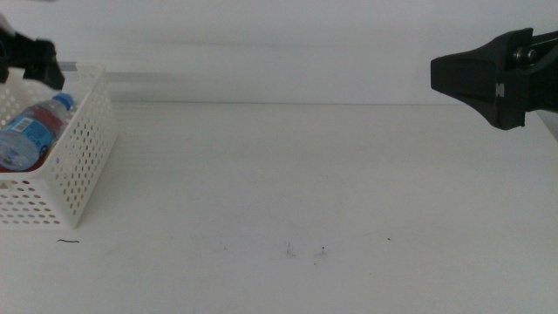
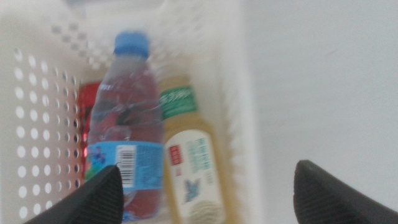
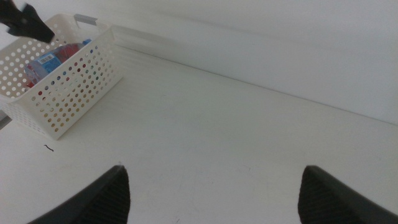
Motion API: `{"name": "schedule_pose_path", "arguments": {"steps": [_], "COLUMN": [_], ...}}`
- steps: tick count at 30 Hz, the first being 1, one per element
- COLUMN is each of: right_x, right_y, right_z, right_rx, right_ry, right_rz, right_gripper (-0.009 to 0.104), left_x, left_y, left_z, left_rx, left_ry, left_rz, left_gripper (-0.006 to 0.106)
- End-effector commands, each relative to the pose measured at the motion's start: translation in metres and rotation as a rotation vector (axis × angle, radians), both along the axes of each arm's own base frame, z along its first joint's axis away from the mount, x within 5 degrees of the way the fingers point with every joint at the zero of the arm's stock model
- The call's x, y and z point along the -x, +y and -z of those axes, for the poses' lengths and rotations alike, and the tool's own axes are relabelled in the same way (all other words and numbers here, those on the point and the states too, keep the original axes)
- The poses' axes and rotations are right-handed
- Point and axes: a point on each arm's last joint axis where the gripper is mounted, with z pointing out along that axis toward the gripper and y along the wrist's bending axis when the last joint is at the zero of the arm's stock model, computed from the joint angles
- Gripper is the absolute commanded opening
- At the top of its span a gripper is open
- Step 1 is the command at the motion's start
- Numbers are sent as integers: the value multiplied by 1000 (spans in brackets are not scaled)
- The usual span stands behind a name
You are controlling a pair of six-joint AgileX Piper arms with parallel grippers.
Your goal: Use arms to grab the bottles and put them into the dustbin to the left of the table.
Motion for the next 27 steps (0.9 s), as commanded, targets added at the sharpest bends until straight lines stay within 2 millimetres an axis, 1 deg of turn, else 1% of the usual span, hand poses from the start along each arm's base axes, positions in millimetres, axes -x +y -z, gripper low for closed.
{"name": "schedule_pose_path", "arguments": {"steps": [1, 2, 3, 6, 7, 9, 11, 13, 16, 23, 27], "right_x": [1, 1, 1, 1, 1, 1, 1, 1, 1, 1, 1], "right_y": [-1, -1, -1, -1, -1, -1, -1, -1, -1, -1, -1], "right_z": [-3, -3, -3, -3, -3, -3, -3, -3, -3, -3, -3], "right_rx": [-1, -1, -1, -1, -1, -1, -1, -1, -1, -1, -1], "right_ry": [-18, -18, -18, -18, -18, -18, -18, -18, -18, -18, -18], "right_rz": [-2, -2, -2, -2, -2, -2, -2, -2, -2, -2, -2], "right_gripper": [88, 88, 88, 88, 88, 88, 88, 88, 88, 88, 88], "left_x": [24, 33, 47, 92, 107, 134, 159, 181, 199, 219, 223], "left_y": [-23, -35, -49, -92, -103, -121, -135, -140, -138, -131, -130], "left_z": [-29, -38, -49, -77, -84, -93, -96, -95, -96, -100, -102], "left_rx": [4, 10, 16, 29, 22, 16, 53, 97, 117, 102, 104], "left_ry": [-110, -152, -205, -354, -418, -514, -590, -643, -662, -657, -666], "left_rz": [9, 21, 49, 161, 179, 235, 275, 290, 278, 282, 282], "left_gripper": [94, 94, 94, 94, 93, 93, 93, 93, 93, 93, 93]}}
